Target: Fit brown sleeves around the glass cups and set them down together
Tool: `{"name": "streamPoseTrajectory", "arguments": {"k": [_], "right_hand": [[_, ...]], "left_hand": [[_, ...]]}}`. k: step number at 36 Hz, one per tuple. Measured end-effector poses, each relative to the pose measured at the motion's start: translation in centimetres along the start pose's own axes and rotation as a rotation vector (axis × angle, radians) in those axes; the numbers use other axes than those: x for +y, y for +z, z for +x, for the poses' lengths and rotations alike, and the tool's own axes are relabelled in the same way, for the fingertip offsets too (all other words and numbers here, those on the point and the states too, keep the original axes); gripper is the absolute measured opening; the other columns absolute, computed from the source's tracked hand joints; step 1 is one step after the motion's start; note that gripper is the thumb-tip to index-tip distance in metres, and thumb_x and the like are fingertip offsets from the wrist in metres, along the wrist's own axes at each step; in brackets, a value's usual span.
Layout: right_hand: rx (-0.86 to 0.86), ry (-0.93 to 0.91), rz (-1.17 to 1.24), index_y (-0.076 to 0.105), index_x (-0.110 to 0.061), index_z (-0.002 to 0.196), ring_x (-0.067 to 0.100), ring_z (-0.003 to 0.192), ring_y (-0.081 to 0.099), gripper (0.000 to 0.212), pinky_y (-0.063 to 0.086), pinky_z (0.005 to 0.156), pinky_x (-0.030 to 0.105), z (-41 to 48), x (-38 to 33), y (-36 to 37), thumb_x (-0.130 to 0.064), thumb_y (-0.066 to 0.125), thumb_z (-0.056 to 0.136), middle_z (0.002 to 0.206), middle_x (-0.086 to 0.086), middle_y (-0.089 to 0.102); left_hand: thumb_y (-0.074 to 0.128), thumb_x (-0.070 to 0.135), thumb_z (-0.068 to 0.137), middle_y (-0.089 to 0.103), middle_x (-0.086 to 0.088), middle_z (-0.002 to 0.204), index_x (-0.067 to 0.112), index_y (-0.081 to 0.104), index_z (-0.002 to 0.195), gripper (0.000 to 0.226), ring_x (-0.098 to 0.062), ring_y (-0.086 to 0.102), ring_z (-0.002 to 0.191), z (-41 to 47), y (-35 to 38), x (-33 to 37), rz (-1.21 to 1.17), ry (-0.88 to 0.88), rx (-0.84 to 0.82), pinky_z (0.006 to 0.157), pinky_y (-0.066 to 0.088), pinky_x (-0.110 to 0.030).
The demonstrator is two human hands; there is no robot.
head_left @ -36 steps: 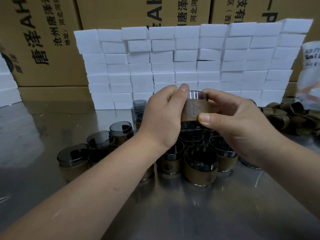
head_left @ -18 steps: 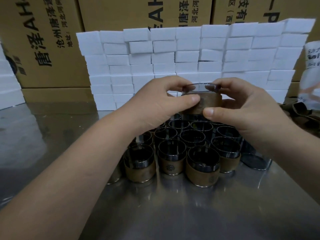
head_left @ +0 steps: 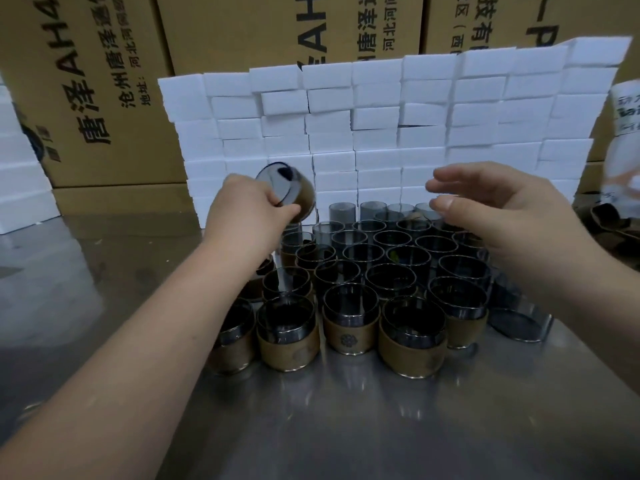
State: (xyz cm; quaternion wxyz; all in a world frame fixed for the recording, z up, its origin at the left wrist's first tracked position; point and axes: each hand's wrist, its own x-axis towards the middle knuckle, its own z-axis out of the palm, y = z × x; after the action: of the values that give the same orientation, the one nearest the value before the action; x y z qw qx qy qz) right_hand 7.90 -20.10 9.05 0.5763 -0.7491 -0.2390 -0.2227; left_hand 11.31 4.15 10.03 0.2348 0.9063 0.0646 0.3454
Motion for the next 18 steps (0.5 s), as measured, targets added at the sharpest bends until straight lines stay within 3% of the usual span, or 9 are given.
{"name": "streamPoseTrajectory", "arguments": {"k": [3,6,8,11,15,18], "right_hand": [[-0.025,0.033,0.007,0.068,-0.033,0.088,-0.002,0.091,0.066,0.013,0.048,0.09,0.028,0.0,0.3,0.1,-0.023,0.069,0.081,0.094,-0.018,0.072],[-0.035,0.047,0.011,0.071,-0.037,0.085,0.002,0.094,0.067,0.011,0.048,0.094,0.035,0.0,0.5,0.1,-0.033,0.072,0.074,0.095,-0.016,0.072],[-0.028,0.053,0.008,0.071,-0.042,0.083,0.004,0.095,0.067,0.016,0.048,0.095,0.039,0.1,0.6,0.0,-0.041,0.067,0.068,0.095,-0.015,0.073],[-0.027,0.052,-0.009,0.071,-0.045,0.082,0.006,0.092,0.068,0.018,0.05,0.093,0.042,0.3,0.9,-0.1,-0.045,0.064,0.065,0.092,-0.013,0.073],[-0.025,0.065,-0.005,0.072,-0.04,0.079,0.007,0.087,0.069,0.016,0.05,0.093,0.042,0.3,1.3,-0.2,-0.043,0.064,0.066,0.087,-0.008,0.074],[-0.024,0.068,-0.013,0.072,-0.039,0.08,0.012,0.088,0.069,0.015,0.051,0.093,0.043,0.3,1.4,-0.2,-0.043,0.064,0.067,0.087,-0.006,0.074]], "left_hand": [[0.06,0.034,0.088,0.051,-0.01,0.064,0.002,0.062,0.065,0.039,-0.014,0.04,0.048,0.4,1.1,-1.4,0.096,-0.025,-0.027,0.043,0.023,-0.026],[0.053,0.033,0.093,0.047,-0.007,0.058,0.002,0.062,0.074,0.037,-0.015,0.039,0.051,0.5,2.1,-2.4,0.224,-0.067,-0.131,0.044,0.024,-0.027],[0.048,0.03,0.096,0.05,-0.007,0.065,0.006,0.06,0.079,0.031,-0.017,0.043,0.057,0.6,2.5,-2.7,0.316,-0.065,-0.202,0.046,0.027,-0.027],[0.041,0.026,0.099,0.055,-0.009,0.087,0.011,0.063,0.095,0.026,-0.024,0.05,0.082,0.5,3.0,-3.1,0.375,-0.045,-0.277,0.063,0.034,-0.027],[0.04,0.027,0.099,0.048,-0.011,0.101,0.008,0.064,0.102,0.031,-0.021,0.039,0.082,0.3,3.0,-3.1,0.376,-0.033,-0.32,0.069,0.032,-0.028],[0.039,0.025,0.1,0.051,-0.015,0.111,0.007,0.063,0.104,0.031,-0.022,0.041,0.085,0.0,2.9,-2.9,0.411,-0.024,-0.358,0.071,0.034,-0.028]]}}
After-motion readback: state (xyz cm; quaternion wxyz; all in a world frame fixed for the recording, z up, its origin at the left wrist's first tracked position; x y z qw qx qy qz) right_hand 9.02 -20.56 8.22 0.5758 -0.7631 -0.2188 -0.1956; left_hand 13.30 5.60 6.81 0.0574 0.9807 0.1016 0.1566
